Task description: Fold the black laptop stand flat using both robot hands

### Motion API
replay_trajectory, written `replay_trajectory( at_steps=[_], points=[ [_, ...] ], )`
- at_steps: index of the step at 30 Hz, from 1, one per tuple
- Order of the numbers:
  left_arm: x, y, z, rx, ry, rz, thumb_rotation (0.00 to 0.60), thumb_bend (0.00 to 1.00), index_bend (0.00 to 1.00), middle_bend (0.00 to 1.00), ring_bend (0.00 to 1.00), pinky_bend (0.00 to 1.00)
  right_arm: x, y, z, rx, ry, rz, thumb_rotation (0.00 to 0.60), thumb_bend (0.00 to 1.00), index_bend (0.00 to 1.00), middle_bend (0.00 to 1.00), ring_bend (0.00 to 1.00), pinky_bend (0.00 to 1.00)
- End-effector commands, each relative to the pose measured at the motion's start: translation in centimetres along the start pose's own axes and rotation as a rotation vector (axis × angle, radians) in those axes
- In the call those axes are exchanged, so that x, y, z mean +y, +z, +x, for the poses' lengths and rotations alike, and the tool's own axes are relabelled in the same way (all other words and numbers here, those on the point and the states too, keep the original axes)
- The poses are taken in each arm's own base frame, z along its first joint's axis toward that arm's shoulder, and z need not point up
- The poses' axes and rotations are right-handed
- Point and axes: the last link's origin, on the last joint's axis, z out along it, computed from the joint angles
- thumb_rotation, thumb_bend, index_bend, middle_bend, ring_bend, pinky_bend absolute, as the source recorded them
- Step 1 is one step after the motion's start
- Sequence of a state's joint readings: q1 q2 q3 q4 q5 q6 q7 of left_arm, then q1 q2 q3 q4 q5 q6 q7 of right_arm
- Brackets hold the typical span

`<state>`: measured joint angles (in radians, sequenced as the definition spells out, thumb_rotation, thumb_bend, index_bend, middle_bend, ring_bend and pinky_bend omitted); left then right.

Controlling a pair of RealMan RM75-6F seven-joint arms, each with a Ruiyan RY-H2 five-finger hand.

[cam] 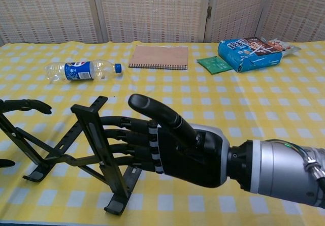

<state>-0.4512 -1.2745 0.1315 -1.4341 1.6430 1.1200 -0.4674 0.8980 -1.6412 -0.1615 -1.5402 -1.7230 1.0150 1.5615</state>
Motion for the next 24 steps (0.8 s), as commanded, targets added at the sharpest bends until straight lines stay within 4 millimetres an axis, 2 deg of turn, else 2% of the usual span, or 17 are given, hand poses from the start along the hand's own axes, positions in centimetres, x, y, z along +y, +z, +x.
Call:
replay_trajectory(
  at_steps=[1, 3, 6, 11, 18, 24],
  points=[
    [-0.1, -0.1, 0.0, -0.006, 0.015, 0.005, 0.600, 0.22, 0.22, 0.12, 0.00, 0.00, -1.0, -0.1, 0.0, 0.001, -0.031, 0.022, 0.230, 0.20, 0.00, 0.00, 0.01, 0.00],
    [-0.3, -0.2, -0.4, -0.013, 0.027, 0.014, 0.600, 0.27, 0.25, 0.12, 0.00, 0.00, -2.3, -0.3, -0.1, 0.001, -0.064, 0.051, 0.230, 0.20, 0.00, 0.00, 0.01, 0.00],
    [-0.4, 0.1, -0.7, -0.011, 0.027, 0.024, 0.600, 0.34, 0.31, 0.12, 0.00, 0.00, -2.8, -0.3, -0.3, 0.002, -0.085, 0.050, 0.231, 0.20, 0.00, 0.00, 0.01, 0.00],
    [-0.5, 0.3, -1.2, -0.013, 0.025, 0.041, 0.600, 0.35, 0.37, 0.14, 0.00, 0.00, -2.9, 0.0, -0.9, -0.003, -0.119, 0.042, 0.230, 0.20, 0.00, 0.00, 0.01, 0.00],
    [-0.2, 0.3, -1.7, -0.005, -0.019, 0.042, 0.600, 0.35, 0.39, 0.14, 0.01, 0.00, -3.1, 0.2, -1.0, 0.003, -0.122, 0.049, 0.232, 0.20, 0.00, 0.00, 0.01, 0.00],
    [-0.1, 0.6, -1.9, 0.009, -0.066, 0.049, 0.600, 0.35, 0.44, 0.17, 0.03, 0.00, -3.1, 0.2, -0.9, 0.004, -0.116, 0.051, 0.232, 0.20, 0.00, 0.00, 0.01, 0.00]
  ],
)
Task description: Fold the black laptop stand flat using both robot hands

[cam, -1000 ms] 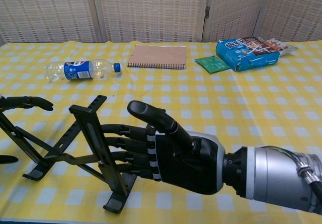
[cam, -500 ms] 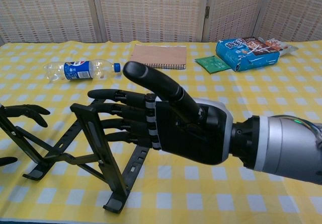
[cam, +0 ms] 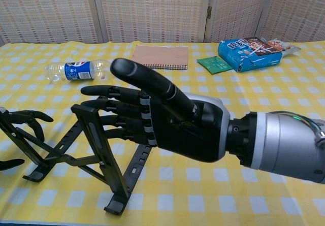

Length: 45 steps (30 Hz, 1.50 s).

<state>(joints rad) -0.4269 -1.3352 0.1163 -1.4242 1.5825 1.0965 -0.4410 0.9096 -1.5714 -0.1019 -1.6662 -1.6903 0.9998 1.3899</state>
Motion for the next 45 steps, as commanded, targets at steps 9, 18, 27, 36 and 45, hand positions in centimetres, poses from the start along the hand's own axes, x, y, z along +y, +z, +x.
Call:
replay_trajectory(
  at_steps=[9, 18, 27, 36, 45],
  points=[
    [0.22, -0.04, -0.33, 0.001, -0.063, 0.003, 0.600, 0.35, 0.47, 0.18, 0.03, 0.00, 0.31, 0.02, 0.14, 0.003, 0.009, -0.004, 0.231, 0.20, 0.00, 0.00, 0.01, 0.00],
    [-0.05, -0.06, -0.57, 0.007, -0.079, 0.015, 0.600, 0.35, 0.51, 0.19, 0.04, 0.00, 0.63, 0.07, 0.20, 0.007, 0.014, -0.012, 0.230, 0.20, 0.00, 0.00, 0.01, 0.00],
    [-0.17, -0.24, -0.63, 0.009, -0.095, 0.019, 0.600, 0.35, 0.52, 0.19, 0.04, 0.00, 0.74, 0.10, 0.20, 0.008, 0.016, -0.014, 0.232, 0.20, 0.00, 0.00, 0.01, 0.00],
    [-0.19, -0.18, -0.80, 0.002, -0.098, 0.022, 0.600, 0.38, 0.52, 0.19, 0.04, 0.00, 0.94, 0.07, 0.34, 0.013, 0.020, -0.019, 0.232, 0.20, 0.00, 0.00, 0.01, 0.00],
    [-0.17, -0.12, -0.93, -0.001, -0.108, 0.023, 0.600, 0.39, 0.53, 0.19, 0.04, 0.00, 0.98, 0.09, 0.42, 0.016, 0.022, -0.018, 0.233, 0.20, 0.00, 0.00, 0.01, 0.00]
  ],
)
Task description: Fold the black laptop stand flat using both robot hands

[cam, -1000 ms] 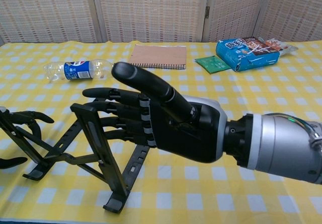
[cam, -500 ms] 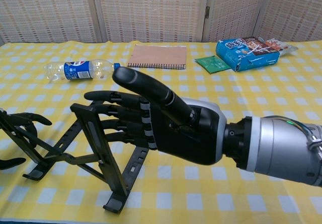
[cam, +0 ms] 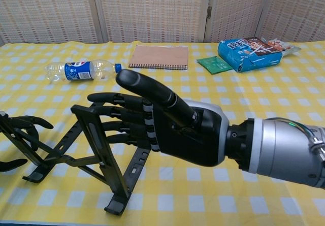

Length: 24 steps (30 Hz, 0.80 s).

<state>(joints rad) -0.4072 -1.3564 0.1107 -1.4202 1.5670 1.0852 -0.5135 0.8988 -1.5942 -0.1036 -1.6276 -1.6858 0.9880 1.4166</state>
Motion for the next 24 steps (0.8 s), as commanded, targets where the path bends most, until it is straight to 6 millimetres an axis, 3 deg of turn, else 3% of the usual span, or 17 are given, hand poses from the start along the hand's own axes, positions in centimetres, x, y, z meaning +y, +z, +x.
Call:
replay_trajectory(
  at_steps=[1, 24],
  points=[
    [0.02, 0.01, -0.03, 0.001, -0.006, 0.000, 0.600, 0.40, 0.53, 0.20, 0.04, 0.00, 0.03, 0.00, -0.02, 0.000, 0.000, -0.001, 0.233, 0.20, 0.00, 0.00, 0.01, 0.00],
    [-0.04, -0.01, -0.47, -0.014, -0.025, -0.011, 0.600, 0.47, 0.52, 0.21, 0.05, 0.00, 0.31, 0.11, -0.11, 0.001, 0.003, -0.009, 0.232, 0.20, 0.00, 0.00, 0.01, 0.00]
  ],
)
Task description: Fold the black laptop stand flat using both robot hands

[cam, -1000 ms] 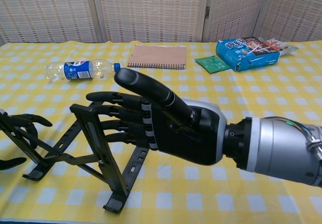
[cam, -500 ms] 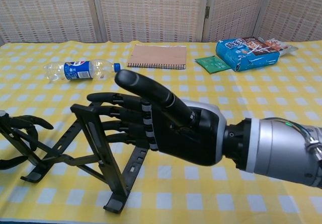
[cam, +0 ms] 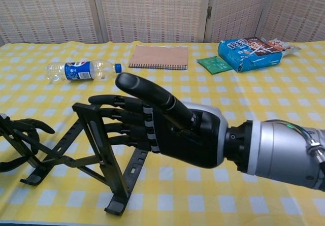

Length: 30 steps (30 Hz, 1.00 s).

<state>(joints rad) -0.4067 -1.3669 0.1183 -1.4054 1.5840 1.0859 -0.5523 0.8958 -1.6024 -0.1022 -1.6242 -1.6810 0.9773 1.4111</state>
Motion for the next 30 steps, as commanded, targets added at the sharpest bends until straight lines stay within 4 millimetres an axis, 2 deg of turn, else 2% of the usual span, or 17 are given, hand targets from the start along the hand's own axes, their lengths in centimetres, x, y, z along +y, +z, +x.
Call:
replay_trajectory(
  at_steps=[1, 16, 23, 30],
  points=[
    [0.02, -0.01, -0.07, -0.002, 0.002, -0.003, 0.600, 0.47, 0.53, 0.21, 0.05, 0.00, 0.02, 0.00, -0.01, 0.000, 0.000, 0.000, 0.231, 0.20, 0.00, 0.00, 0.01, 0.00],
    [-0.05, -0.01, -0.40, -0.003, 0.006, -0.004, 0.600, 0.49, 0.59, 0.23, 0.06, 0.00, 0.05, -0.17, 0.02, 0.004, 0.001, 0.002, 0.232, 0.20, 0.00, 0.00, 0.01, 0.00],
    [0.01, -0.13, -0.25, 0.005, -0.002, 0.003, 0.600, 0.49, 0.44, 0.23, 0.05, 0.00, 0.00, -0.27, 0.11, 0.007, 0.002, 0.004, 0.232, 0.20, 0.00, 0.00, 0.00, 0.00],
    [-0.07, -0.64, -0.26, 0.030, 0.018, 0.028, 0.600, 0.48, 0.46, 0.23, 0.05, 0.00, -0.02, -0.31, 0.23, 0.008, 0.005, 0.006, 0.231, 0.20, 0.00, 0.00, 0.00, 0.00]
  ],
)
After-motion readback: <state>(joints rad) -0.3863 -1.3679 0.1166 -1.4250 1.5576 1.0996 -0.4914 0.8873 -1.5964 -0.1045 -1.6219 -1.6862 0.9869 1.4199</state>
